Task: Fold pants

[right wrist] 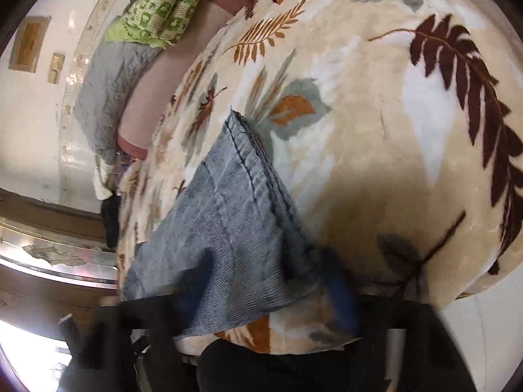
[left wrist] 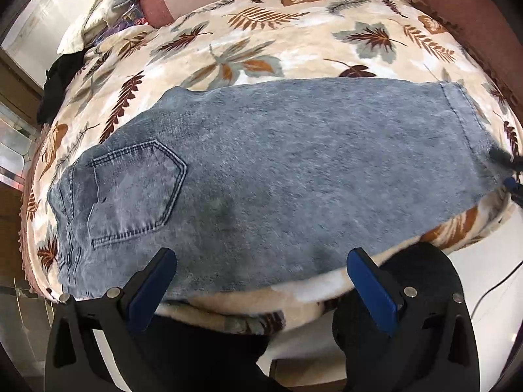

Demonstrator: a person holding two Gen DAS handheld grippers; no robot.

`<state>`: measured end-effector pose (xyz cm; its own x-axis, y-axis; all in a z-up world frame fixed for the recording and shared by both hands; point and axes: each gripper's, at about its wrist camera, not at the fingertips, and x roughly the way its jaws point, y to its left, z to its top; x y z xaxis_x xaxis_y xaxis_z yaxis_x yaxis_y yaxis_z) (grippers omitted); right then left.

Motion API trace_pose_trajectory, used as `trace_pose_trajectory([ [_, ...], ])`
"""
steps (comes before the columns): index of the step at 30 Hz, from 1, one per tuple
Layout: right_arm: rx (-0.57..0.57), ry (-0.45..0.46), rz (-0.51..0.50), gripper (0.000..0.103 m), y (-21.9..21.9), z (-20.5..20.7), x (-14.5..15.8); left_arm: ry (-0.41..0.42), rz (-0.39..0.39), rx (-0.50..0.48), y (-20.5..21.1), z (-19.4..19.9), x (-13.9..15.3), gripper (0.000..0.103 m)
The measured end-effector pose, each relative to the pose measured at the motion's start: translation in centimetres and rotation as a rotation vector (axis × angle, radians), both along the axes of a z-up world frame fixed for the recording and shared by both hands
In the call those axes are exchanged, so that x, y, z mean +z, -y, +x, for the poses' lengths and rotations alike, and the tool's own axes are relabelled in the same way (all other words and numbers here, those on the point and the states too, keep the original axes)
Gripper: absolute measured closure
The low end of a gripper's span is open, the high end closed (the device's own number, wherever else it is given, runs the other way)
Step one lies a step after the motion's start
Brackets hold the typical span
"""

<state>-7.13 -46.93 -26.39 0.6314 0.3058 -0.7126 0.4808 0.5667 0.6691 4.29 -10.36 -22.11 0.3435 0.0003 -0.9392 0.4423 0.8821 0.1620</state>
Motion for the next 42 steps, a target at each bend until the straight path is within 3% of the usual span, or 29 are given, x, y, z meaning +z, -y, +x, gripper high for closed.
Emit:
trace_pose_trajectory([
  [2, 0.016, 0.005, 0.057, 0.08, -0.3, 0.6, -0.6, 0.008, 0.021, 0.015, -0.5, 1.0, -0.8, 0.0],
  [4, 0.012, -0.008, 0.022, 0.08, -0.7, 1.0, -0.1, 0.01, 0.022, 0.043, -1.4, 2.2, -1.8, 0.0],
  [7, 0.015, 0.022, -0.012, 0.081, -1.2, 1.3, 2.3, -0.015, 0.028, 0.102, -2.9, 3.9, -3.5, 0.0],
  [10, 0.055, 0.051, -0.074, 0.081, -2.8, 2.7, 5.3, -0.087, -0.036, 0.133, -4.5, 4.6, -4.5, 0.0],
  [16, 0.253, 0.122, -0.193, 0.081, -10.9, 7.7, 11.9, -0.035, -0.12, 0.205, -8.8, 4.6, -1.1, 0.0],
  [19, 0.379, 0.139, -0.219, 0.081, -16.7, 10.0, 13.3, 0.007, -0.177, 0.261, -12.1, 4.5, 1.1, 0.0],
  [23, 0.544, 0.121, -0.184, 0.077, -24.4, 12.5, 11.8, 0.061, -0.204, 0.344, -16.3, 4.5, 3.0, 0.0],
  [25, 0.627, 0.075, -0.139, 0.057, -27.5, 13.4, 9.6, 0.071, -0.206, 0.381, -18.1, 4.5, 3.2, 0.0],
  [27, 0.677, 0.046, -0.124, 0.054, -29.1, 14.0, 8.1, 0.072, -0.211, 0.407, -19.2, 4.4, 3.1, 0.0],
  [32, 0.567, 0.068, -0.138, 0.048, -25.5, 13.0, 7.3, 0.06, -0.229, 0.38, -18.2, 5.1, 2.6, 0.0],
  [35, 0.473, 0.055, -0.196, 0.048, -22.2, 12.0, 7.2, 0.038, -0.237, 0.305, -14.9, 4.6, 2.1, 0.0],
  [38, 0.431, 0.025, -0.188, 0.048, -20.2, 11.1, 5.9, 0.031, -0.212, 0.215, -10.9, 4.1, 1.1, 0.0],
  [40, 0.412, -0.019, -0.179, 0.058, -19.4, 10.9, 4.0, 0.035, -0.199, 0.147, -8.1, 3.7, 0.1, 0.0],
  [42, 0.438, -0.119, -0.166, 0.065, -19.1, 11.1, 1.3, 0.034, -0.085, 0.089, -6.1, 3.6, -1.9, 0.0],
])
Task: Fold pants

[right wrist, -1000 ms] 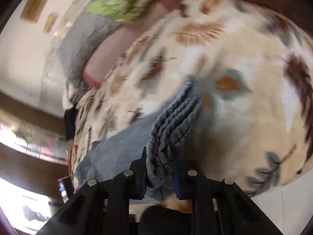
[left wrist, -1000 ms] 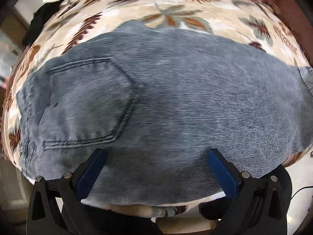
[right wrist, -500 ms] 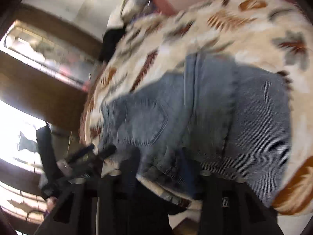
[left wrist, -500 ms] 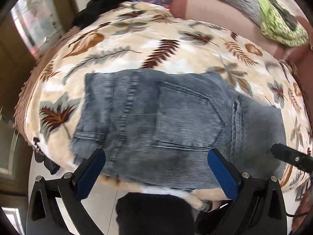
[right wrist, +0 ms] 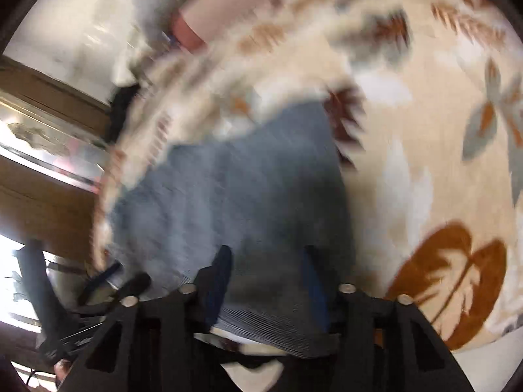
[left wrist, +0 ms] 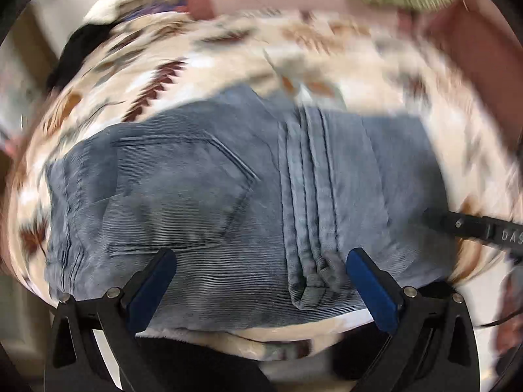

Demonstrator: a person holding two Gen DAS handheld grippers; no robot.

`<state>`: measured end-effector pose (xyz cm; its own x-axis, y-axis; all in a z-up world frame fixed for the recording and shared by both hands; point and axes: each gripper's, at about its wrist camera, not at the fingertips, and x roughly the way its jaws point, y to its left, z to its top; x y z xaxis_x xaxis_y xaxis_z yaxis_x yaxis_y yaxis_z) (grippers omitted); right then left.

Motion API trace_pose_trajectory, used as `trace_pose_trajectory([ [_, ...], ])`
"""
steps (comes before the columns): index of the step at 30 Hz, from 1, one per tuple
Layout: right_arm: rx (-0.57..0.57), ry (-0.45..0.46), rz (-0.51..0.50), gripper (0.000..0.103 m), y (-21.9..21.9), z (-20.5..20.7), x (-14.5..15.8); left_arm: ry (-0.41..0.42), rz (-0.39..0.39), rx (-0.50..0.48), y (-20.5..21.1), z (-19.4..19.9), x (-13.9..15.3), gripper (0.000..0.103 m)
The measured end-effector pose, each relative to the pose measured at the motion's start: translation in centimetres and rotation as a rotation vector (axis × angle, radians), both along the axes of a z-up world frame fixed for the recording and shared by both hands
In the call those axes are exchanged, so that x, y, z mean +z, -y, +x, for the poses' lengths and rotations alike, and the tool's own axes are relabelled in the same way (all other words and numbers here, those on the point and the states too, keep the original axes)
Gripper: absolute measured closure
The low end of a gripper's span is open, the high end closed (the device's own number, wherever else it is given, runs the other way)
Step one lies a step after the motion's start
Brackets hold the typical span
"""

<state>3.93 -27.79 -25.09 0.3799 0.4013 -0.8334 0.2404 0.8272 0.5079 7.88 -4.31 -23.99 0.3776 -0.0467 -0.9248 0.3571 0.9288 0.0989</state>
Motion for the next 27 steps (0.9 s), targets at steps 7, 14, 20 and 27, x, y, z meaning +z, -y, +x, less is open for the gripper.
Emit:
trace_pose_trajectory([
  [7, 0.024, 0.073, -0.04, 0.068, 0.0, 1.4, 2.6, -0.051, -0.038, 0.045, -2.1, 0.8, 0.1, 0.0],
  [14, 0.071, 0.12, -0.151, 0.055, -2.4, 5.7, 3.0, 0.057, -0.048, 0.21, -10.8, 1.8, 4.3, 0.0],
  [20, 0.187, 0.148, -0.298, 0.045, -6.4, 6.1, 2.6, 0.102, -0.044, 0.479, -23.7, 0.8, 4.9, 0.0],
  [27, 0.299, 0.328, -0.17, 0.044, -10.5, 1.0, 5.0, 0.099, -0.227, 0.607, -31.8, -1.4, 3.6, 0.0],
])
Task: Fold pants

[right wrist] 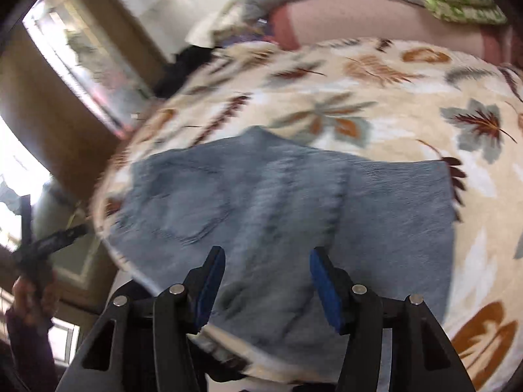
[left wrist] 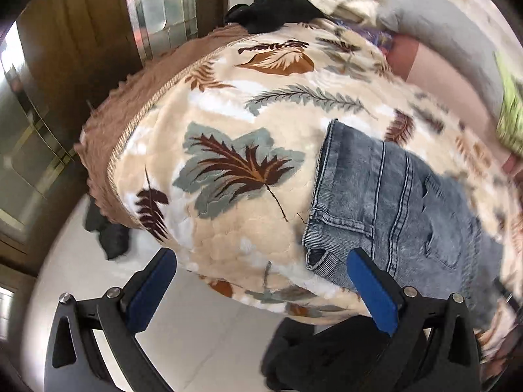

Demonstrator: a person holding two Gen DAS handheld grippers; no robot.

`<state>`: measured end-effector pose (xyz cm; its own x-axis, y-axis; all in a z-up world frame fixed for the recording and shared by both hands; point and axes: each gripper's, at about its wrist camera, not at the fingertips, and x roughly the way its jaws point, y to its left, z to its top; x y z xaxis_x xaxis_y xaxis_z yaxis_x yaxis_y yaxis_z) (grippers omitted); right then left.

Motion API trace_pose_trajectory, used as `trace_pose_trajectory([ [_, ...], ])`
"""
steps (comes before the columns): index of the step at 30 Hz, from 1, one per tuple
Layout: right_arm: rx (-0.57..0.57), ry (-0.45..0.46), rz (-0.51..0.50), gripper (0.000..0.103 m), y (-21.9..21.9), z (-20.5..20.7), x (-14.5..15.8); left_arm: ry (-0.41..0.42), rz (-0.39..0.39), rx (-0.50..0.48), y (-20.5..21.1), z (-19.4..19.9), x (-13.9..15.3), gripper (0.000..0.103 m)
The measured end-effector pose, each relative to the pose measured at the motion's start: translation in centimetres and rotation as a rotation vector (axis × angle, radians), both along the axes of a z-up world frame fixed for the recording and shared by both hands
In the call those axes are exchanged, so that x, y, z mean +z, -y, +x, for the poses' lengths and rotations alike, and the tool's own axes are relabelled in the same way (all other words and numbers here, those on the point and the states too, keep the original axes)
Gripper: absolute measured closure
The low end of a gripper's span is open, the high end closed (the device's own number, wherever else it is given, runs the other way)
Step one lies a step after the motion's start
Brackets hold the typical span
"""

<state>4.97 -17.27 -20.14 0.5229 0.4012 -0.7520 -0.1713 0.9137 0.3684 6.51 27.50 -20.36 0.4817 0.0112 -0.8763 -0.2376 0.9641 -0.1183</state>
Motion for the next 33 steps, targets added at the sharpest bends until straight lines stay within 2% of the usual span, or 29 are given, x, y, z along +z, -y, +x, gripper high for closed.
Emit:
trace_pose_trajectory([
  [3, 0.039, 0.042, -0.006, 0.044, -1.3, -1.9, -0.4, -0.019, -0.118, 0.015, -0.8, 0.5, -1.1, 0.0],
  [7, 0.035, 0.065, 0.019, 0.044, -1.0, -3.0, -0.8, -0.023, -0.308, 0.021, -0.7, 1.3, -2.1, 0.0],
  [11, 0.011, 0.062, 0.032, 0.044, -0.3, -3.4, -0.8, -0.06, -0.447, 0.01, 0.6, 2.4, -3.0, 0.0],
  [16, 0.007, 0.077, 0.039, 0.044, -0.1, -3.3, -0.8, -0.111, -0.482, 0.017, 1.8, 3.3, -4.2, 0.0],
  [21, 0.002, 0.073, 0.054, 0.044, 0.3, -3.4, -1.0, -0.12, -0.559, 0.034, 2.1, 3.8, -5.4, 0.001],
  [24, 0.004, 0.069, 0.054, 0.044, 0.3, -3.3, -1.0, -0.125, -0.579, 0.032, 2.3, 3.9, -5.7, 0.011],
  [25, 0.005, 0.069, 0.051, 0.044, 0.2, -3.3, -1.0, -0.126, -0.584, 0.028, 2.5, 3.9, -5.8, 0.016],
  [33, 0.015, 0.058, 0.041, 0.044, -0.1, -3.3, -1.2, -0.086, -0.622, 0.022, 2.1, 2.3, -3.9, 0.016],
])
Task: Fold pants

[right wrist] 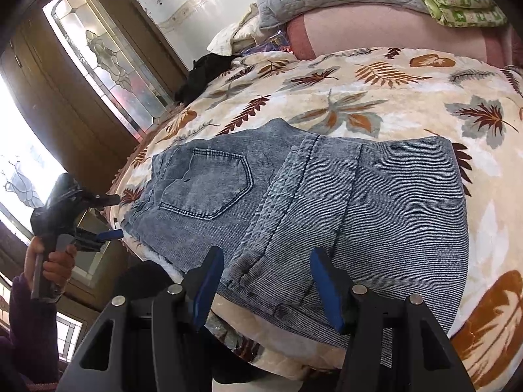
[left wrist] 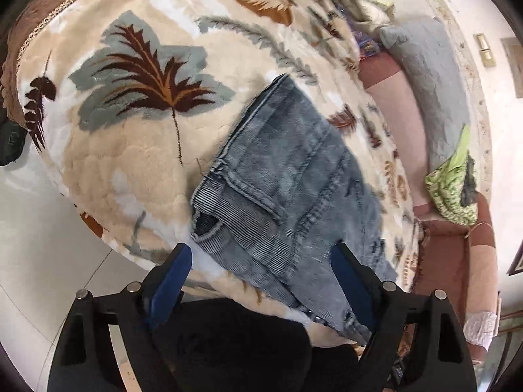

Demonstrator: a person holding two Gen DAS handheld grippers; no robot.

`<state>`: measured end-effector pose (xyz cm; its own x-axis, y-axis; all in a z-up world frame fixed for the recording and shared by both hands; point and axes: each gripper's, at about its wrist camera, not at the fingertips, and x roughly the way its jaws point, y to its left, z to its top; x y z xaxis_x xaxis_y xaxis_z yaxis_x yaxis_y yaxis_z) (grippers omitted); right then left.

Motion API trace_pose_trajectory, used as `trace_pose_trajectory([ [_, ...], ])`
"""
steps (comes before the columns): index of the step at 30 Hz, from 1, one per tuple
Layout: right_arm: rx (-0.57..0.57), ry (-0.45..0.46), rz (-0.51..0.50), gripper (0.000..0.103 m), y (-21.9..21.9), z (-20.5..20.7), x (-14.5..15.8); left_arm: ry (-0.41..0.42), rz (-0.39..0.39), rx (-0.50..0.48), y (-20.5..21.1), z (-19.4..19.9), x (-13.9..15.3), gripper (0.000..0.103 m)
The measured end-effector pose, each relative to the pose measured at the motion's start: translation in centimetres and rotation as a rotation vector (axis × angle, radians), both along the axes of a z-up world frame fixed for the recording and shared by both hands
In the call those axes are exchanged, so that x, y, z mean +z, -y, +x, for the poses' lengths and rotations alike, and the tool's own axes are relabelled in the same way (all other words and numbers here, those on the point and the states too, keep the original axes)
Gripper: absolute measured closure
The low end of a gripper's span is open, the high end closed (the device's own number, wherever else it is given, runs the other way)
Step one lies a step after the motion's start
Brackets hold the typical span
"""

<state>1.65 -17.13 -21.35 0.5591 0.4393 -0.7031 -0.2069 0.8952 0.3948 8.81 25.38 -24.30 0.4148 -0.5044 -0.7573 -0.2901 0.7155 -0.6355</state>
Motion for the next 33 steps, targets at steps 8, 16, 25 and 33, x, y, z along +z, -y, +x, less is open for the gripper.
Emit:
trace_pose_trajectory([
  [8, 0.016, 0.0, -0.008, 0.044, -0.6, -0.1, 0.1, -0.041, -0.017, 0.01, 0.5, 1.0, -1.6, 0.016],
  [16, 0.01, -0.003, 0.001, 0.044, -0.4, 0.1, 0.2, -0.009, -0.035, 0.02, -0.2, 1.4, -1.4, 0.024],
  [25, 0.014, 0.005, -0.016, 0.044, -0.7, 0.0, 0.5, -0.014, 0.054, 0.021, 0.1, 2.3, -2.4, 0.066],
  [33, -0.035, 0.044, -0.006, 0.044, 1.3, -0.3, 1.9, 0.05, 0.284, -0.021, 2.5, 2.2, 0.5, 0.091],
])
